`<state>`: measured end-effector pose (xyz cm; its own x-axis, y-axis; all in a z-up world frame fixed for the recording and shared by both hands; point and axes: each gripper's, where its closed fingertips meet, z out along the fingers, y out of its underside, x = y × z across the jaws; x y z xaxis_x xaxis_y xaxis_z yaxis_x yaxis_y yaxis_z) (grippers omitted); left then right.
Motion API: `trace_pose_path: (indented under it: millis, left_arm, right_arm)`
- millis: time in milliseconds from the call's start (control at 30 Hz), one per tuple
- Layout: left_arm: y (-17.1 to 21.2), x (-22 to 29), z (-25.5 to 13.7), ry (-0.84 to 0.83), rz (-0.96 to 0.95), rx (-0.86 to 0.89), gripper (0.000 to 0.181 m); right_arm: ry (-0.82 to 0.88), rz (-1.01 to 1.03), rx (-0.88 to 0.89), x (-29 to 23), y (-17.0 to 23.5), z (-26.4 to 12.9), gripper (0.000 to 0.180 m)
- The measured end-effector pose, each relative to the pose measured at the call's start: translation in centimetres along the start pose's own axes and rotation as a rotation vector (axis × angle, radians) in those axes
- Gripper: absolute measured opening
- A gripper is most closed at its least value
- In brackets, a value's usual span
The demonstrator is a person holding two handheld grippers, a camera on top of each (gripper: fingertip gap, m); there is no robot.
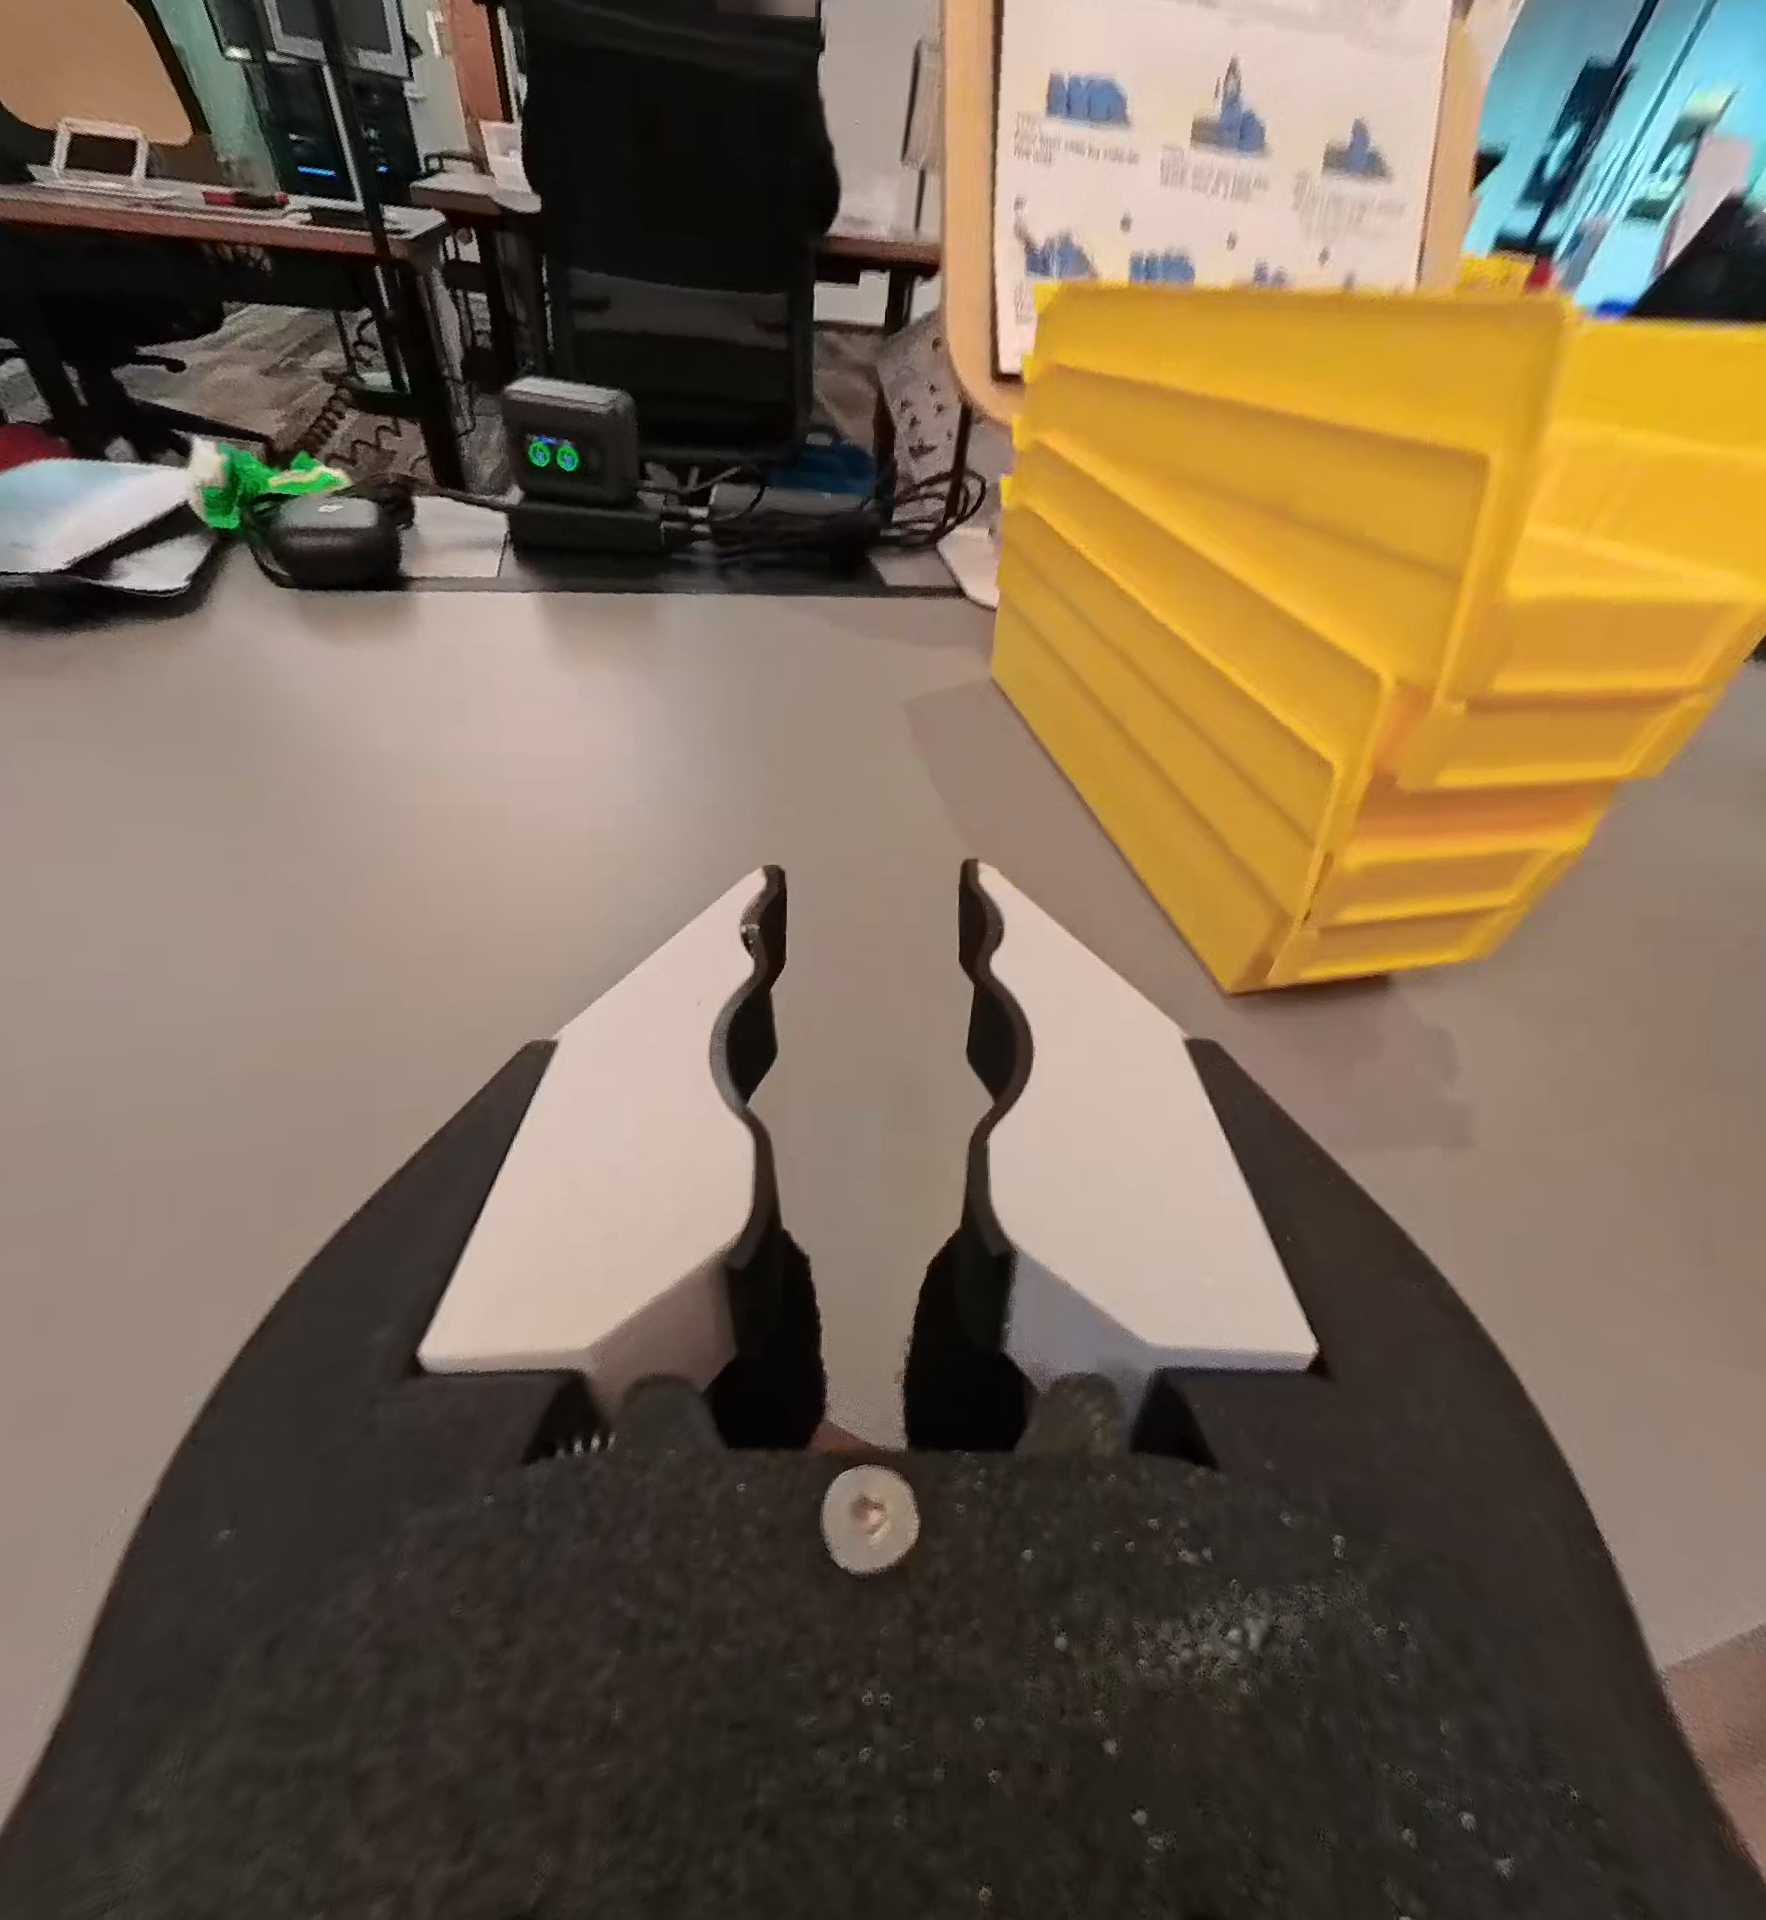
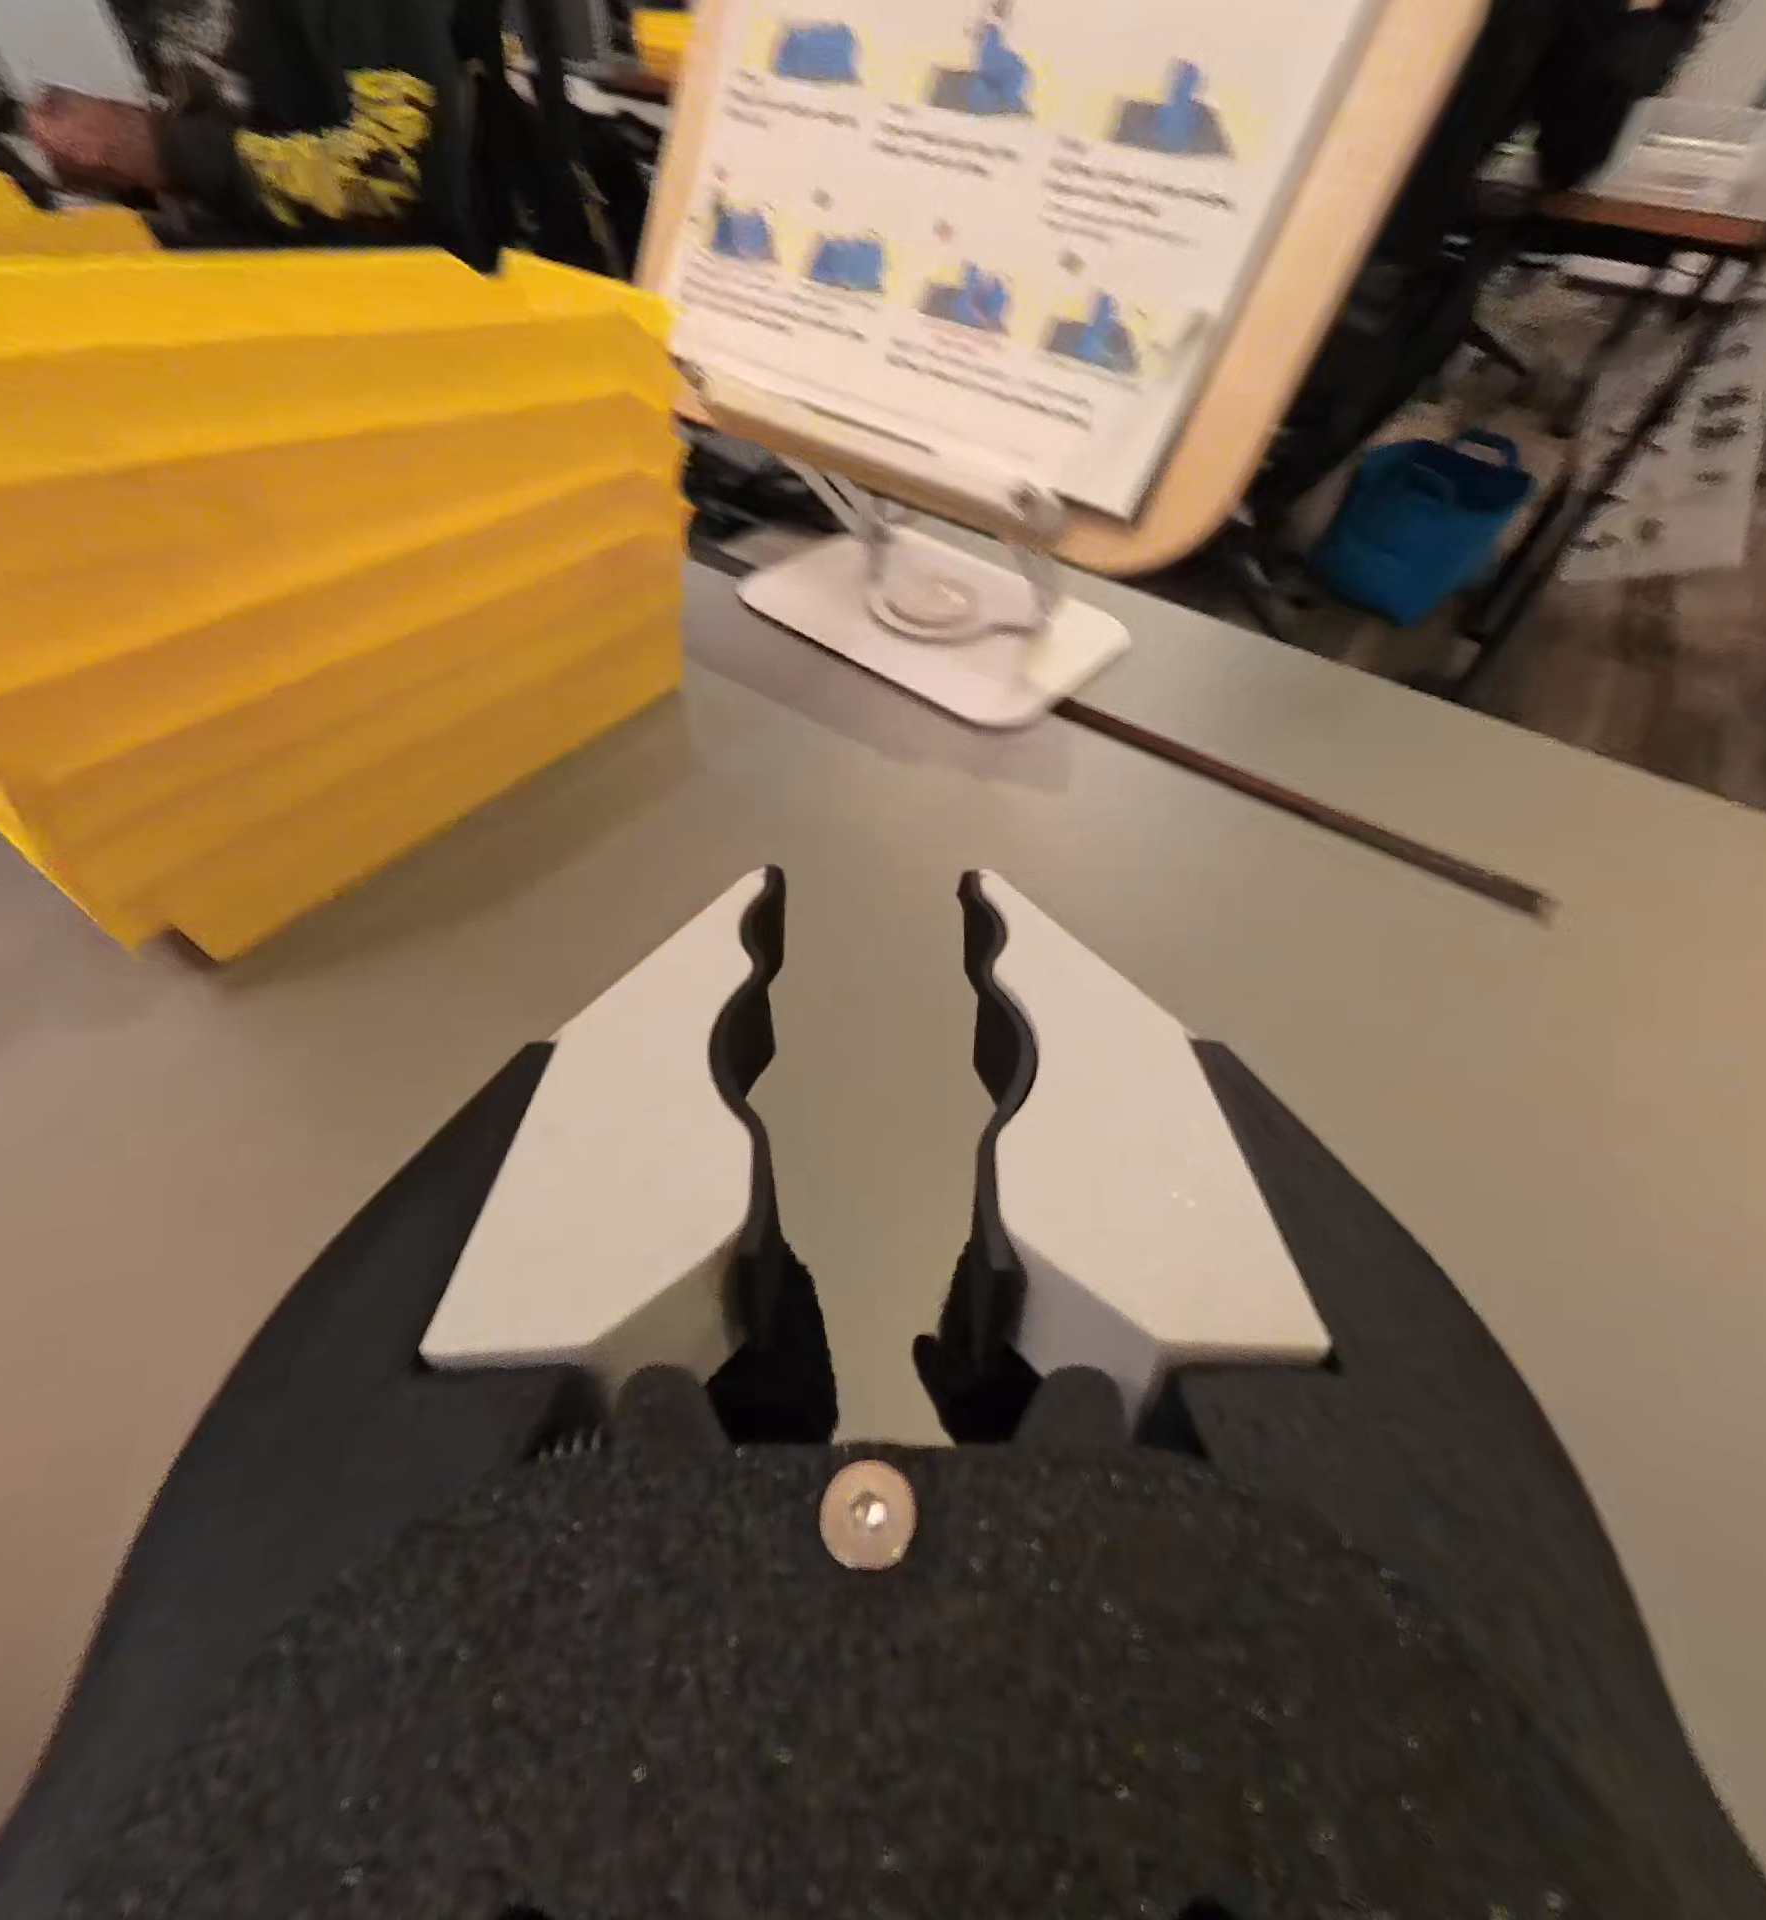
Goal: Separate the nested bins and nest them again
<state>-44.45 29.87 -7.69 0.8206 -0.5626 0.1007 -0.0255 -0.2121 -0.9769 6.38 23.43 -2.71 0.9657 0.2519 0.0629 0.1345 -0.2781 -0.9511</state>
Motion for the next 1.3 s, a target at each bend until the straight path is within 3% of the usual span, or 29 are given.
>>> trace_pose_path:
  millis: [233, 400, 533, 1300]
  left_arm:
    - [0.4, 1.5, 0.8, 0.016, 0.029, -0.023, 0.031]
    - [0.6, 2.6, 1.5, 0.041, 0.065, -0.033, 0.03]
    - [0.5, 2.4, 1.6, 0.037, 0.065, -0.028, 0.03]
    - [0.4, 2.6, 1.1, 0.021, 0.088, -0.027, 0.029]
  right_arm:
    - [0.212, 0.09, -0.092, 5.2, 8.5, -11.7, 0.033]
    - [0.257, 0.202, -0.115, 7.7, 11.6, -15.8, 0.035]
    - [0.238, 0.242, -0.195, 8.3, 14.4, -16.2, 0.039]
    - [0.121, 0.209, -0.39, 6.5, 16.2, -13.7, 0.05]
